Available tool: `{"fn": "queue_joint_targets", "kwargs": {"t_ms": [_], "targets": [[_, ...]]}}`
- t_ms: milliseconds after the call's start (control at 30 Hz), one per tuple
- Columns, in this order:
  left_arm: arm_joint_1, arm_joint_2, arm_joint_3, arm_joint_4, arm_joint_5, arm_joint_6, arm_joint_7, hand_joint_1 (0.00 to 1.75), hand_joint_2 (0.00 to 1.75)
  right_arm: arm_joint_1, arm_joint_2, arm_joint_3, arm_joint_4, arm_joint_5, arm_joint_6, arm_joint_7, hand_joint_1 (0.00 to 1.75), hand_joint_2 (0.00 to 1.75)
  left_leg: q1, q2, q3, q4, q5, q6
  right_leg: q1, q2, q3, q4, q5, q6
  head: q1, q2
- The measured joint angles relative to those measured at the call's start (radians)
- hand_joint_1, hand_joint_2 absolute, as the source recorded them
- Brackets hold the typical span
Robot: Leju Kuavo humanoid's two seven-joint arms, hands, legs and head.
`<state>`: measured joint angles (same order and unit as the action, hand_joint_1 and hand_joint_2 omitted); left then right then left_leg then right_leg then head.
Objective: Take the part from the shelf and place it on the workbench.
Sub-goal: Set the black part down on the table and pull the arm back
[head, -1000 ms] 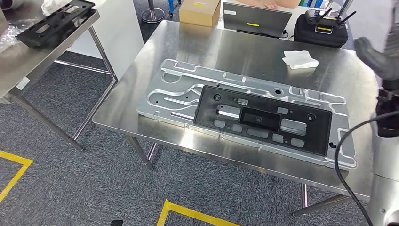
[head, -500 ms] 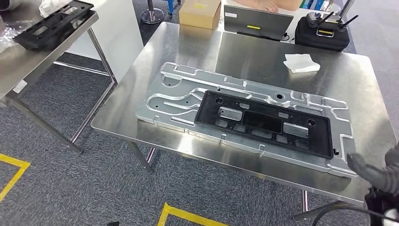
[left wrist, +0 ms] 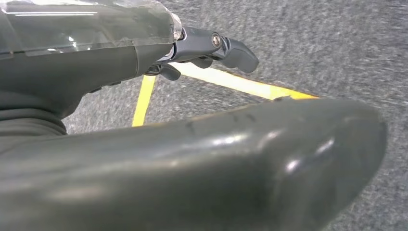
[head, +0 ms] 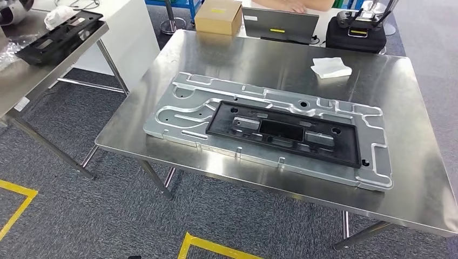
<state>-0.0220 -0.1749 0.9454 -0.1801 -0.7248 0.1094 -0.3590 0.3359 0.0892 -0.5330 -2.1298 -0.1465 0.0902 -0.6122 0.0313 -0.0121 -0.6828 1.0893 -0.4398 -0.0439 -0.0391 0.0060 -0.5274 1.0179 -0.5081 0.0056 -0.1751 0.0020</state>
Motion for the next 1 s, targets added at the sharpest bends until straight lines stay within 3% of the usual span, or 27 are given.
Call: {"fn": "queue_joint_targets", "kwargs": {"t_ms": [67, 100, 133, 167, 200, 267, 300, 367, 433, 467, 567, 600, 633, 667, 700, 733, 767, 833, 867, 933, 967, 1000], "targets": [[0.000, 0.000, 0.000, 0.000, -0.009, 0.000, -0.002, 0.00, 0.00, 0.006, 0.049, -0.069, -0.003, -0.004, 0.041, 0.020, 0.00, 0.00, -0.002, 0.005, -0.033, 0.133, -0.099, 0.002, 0.009, -0.005, -0.017, 0.001, 0.013, -0.012, 0.000, 0.000], [0.000, 0.000, 0.000, 0.000, -0.013, 0.000, -0.003, 0.00, 0.00, 0.007, 0.072, -0.099, -0.003, -0.001, 0.056, 0.026, 0.00, 0.00, -0.003, 0.005, -0.041, 0.192, -0.131, 0.004, 0.014, -0.006, -0.025, 0.003, 0.019, -0.016, 0.000, 0.000], [0.000, -0.001, 0.000, 0.000, -0.018, -0.001, -0.005, 0.00, 0.00, 0.006, 0.096, -0.131, -0.003, 0.005, 0.071, 0.031, 0.00, 0.00, -0.005, 0.005, -0.035, 0.222, -0.142, 0.008, 0.020, -0.008, -0.034, 0.004, 0.025, -0.018, 0.000, 0.000], [0.000, -0.001, -0.001, 0.000, -0.022, -0.001, -0.006, 0.00, 0.00, 0.003, 0.118, -0.162, -0.003, 0.013, 0.084, 0.035, 0.00, 0.00, -0.008, 0.005, -0.010, 0.214, -0.136, 0.015, 0.026, -0.008, -0.042, 0.005, 0.030, -0.020, 0.000, 0.000], [0.000, -0.001, -0.001, 0.000, -0.027, -0.001, -0.006, 0.00, 0.00, 0.000, 0.138, -0.191, -0.003, 0.019, 0.094, 0.037, 0.00, 0.00, -0.012, 0.005, 0.034, 0.165, -0.117, 0.025, 0.031, -0.008, -0.048, 0.005, 0.035, -0.021, 0.000, 0.000], [-0.002, -0.002, -0.002, 0.000, -0.035, -0.001, -0.006, 0.00, 0.00, -0.006, 0.169, -0.242, -0.003, 0.029, 0.108, 0.041, 0.00, 0.00, -0.024, 0.006, 0.142, 0.014, -0.088, 0.049, 0.038, -0.008, -0.055, 0.006, 0.045, -0.019, 0.000, 0.000], [-0.003, -0.002, -0.002, 0.000, -0.039, -0.001, -0.005, 0.00, 0.00, -0.010, 0.180, -0.264, -0.002, 0.033, 0.113, 0.044, 0.00, 0.00, -0.030, 0.007, 0.178, -0.043, -0.081, 0.056, 0.038, -0.008, -0.056, 0.005, 0.050, -0.015, 0.000, 0.000], [-0.005, -0.002, -0.004, 0.000, -0.046, -0.001, -0.003, 0.00, 0.00, -0.020, 0.199, -0.305, 0.001, 0.041, 0.130, 0.057, 0.00, 0.00, -0.038, 0.009, 0.199, -0.086, -0.077, 0.061, 0.034, -0.009, -0.059, 0.002, 0.062, -0.003, 0.000, 0.000], [-0.005, -0.005, -0.006, 0.000, -0.049, -0.001, 0.001, 0.00, 0.00, -0.035, 0.212, -0.345, 0.010, 0.044, 0.158, 0.077, 0.00, 0.00, -0.037, 0.012, 0.192, -0.100, -0.058, 0.069, 0.033, -0.007, -0.062, 0.001, 0.067, 0.009, 0.000, 0.000], [-0.007, -0.006, -0.006, 0.000, -0.049, 0.000, 0.002, 0.00, 0.00, -0.044, 0.216, -0.366, 0.019, 0.046, 0.173, 0.085, 0.00, 0.00, -0.034, 0.015, 0.188, -0.109, -0.045, 0.077, 0.034, -0.006, -0.069, 0.014, 0.050, 0.014, 0.000, 0.000], [-0.010, -0.009, -0.008, 0.000, -0.052, 0.000, 0.003, 0.00, 0.00, -0.077, 0.223, -0.426, 0.053, 0.076, 0.202, 0.097, 0.00, 0.00, -0.031, 0.018, 0.161, -0.121, -0.011, 0.088, 0.030, -0.004, -0.117, 0.152, -0.073, 0.026, 0.001, 0.000], [-0.010, -0.009, -0.008, 0.000, -0.053, 0.000, 0.003, 0.00, 0.00, -0.091, 0.225, -0.445, 0.070, 0.098, 0.205, 0.103, 0.00, 0.00, -0.032, 0.017, 0.147, -0.119, -0.002, 0.087, 0.027, -0.004, -0.130, 0.207, -0.103, 0.030, 0.001, 0.000], [-0.010, -0.009, -0.008, 0.000, -0.055, -0.002, 0.001, 0.00, 0.00, -0.105, 0.227, -0.466, 0.090, 0.128, 0.209, 0.108, 0.00, 0.00, -0.033, 0.016, 0.134, -0.116, 0.007, 0.086, 0.025, -0.004, -0.131, 0.241, -0.111, 0.034, 0.001, 0.000], [-0.011, -0.008, -0.008, 0.000, -0.057, -0.004, -0.001, 0.00, 0.00, -0.121, 0.228, -0.489, 0.115, 0.167, 0.214, 0.108, 0.00, 0.00, -0.032, 0.013, 0.119, -0.111, 0.015, 0.084, 0.023, -0.004, -0.116, 0.244, -0.097, 0.036, 0.001, 0.000], [-0.011, -0.007, -0.007, 0.000, -0.056, -0.007, -0.003, 0.00, 0.00, -0.138, 0.230, -0.515, 0.144, 0.215, 0.217, 0.104, 0.00, 0.00, -0.032, 0.008, 0.104, -0.105, 0.022, 0.081, 0.021, -0.003, -0.083, 0.211, -0.068, 0.037, 0.001, 0.000], [-0.011, -0.005, -0.007, 0.000, -0.054, -0.011, -0.005, 0.00, 0.00, -0.157, 0.229, -0.539, 0.180, 0.268, 0.215, 0.097, 0.00, 0.00, -0.032, 0.001, 0.089, -0.098, 0.030, 0.077, 0.018, 0.002, -0.037, 0.151, -0.039, 0.037, 0.001, 0.000], [-0.012, -0.003, -0.006, 0.000, -0.051, -0.015, -0.006, 0.00, 0.00, -0.178, 0.226, -0.562, 0.227, 0.326, 0.204, 0.089, 0.00, 0.00, -0.032, -0.006, 0.075, -0.092, 0.037, 0.073, 0.018, 0.016, 0.014, 0.073, -0.028, 0.034, 0.001, 0.000], [-0.013, 0.000, -0.005, 0.000, -0.047, -0.018, -0.005, 0.00, 0.00, -0.216, 0.206, -0.605, 0.351, 0.419, 0.156, 0.077, 0.00, 0.00, -0.032, -0.020, 0.060, -0.087, 0.054, 0.063, 0.020, 0.039, 0.075, -0.029, -0.029, 0.025, 0.000, 0.000], [-0.013, 0.001, -0.005, 0.000, -0.048, -0.017, -0.003, 0.00, 0.00, -0.234, 0.186, -0.629, 0.428, 0.454, 0.124, 0.066, 0.00, 0.00, -0.031, -0.027, 0.056, -0.088, 0.064, 0.057, 0.023, 0.043, 0.083, -0.048, -0.035, 0.019, -0.001, 0.000], [-0.011, 0.003, -0.004, 0.000, -0.049, -0.015, 0.001, 0.00, 0.00, -0.269, 0.138, -0.677, 0.588, 0.500, 0.059, 0.036, 0.00, 0.00, -0.030, -0.043, 0.049, -0.089, 0.077, 0.046, 0.022, 0.026, 0.074, -0.052, -0.018, 0.007, -0.001, 0.000], [-0.009, 0.005, -0.003, 0.000, -0.053, -0.014, 0.005, 0.00, 0.00, -0.286, 0.113, -0.698, 0.665, 0.523, 0.021, 0.027, 0.00, 0.00, -0.030, -0.041, 0.040, -0.079, 0.062, 0.042, 0.020, 0.015, 0.066, -0.054, -0.008, -0.002, -0.001, 0.000], [-0.008, 0.006, -0.002, 0.000, -0.058, -0.014, 0.010, 0.00, 0.00, -0.300, 0.089, -0.716, 0.746, 0.548, -0.026, 0.027, 0.00, 0.00, -0.030, -0.034, 0.028, -0.050, 0.027, 0.039, 0.017, 0.005, 0.056, -0.058, 0.004, -0.009, -0.001, 0.000]]}}
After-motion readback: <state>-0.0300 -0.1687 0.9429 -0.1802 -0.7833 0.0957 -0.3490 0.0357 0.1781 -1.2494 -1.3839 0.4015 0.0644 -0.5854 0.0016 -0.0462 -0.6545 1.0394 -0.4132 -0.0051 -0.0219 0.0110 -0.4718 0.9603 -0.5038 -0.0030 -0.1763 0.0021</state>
